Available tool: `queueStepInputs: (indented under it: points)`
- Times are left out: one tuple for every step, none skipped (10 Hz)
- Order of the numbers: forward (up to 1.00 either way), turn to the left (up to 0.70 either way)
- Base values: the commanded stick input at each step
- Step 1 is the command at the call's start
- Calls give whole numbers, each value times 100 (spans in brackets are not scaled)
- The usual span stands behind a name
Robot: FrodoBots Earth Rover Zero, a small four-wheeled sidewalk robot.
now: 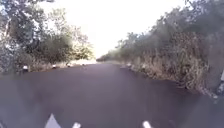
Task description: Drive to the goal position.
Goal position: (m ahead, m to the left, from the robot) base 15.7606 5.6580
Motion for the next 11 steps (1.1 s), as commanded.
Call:
queueStepInputs:
  points:
    - [85,0]
    - [85,0]
    - [85,0]
    - [85,-5]
    - [85,-14]
    - [85,-22]
    - [85,-26]
    - [85,-14]
    - [85,-2]
    - [85,-34]
    - [85,-34]
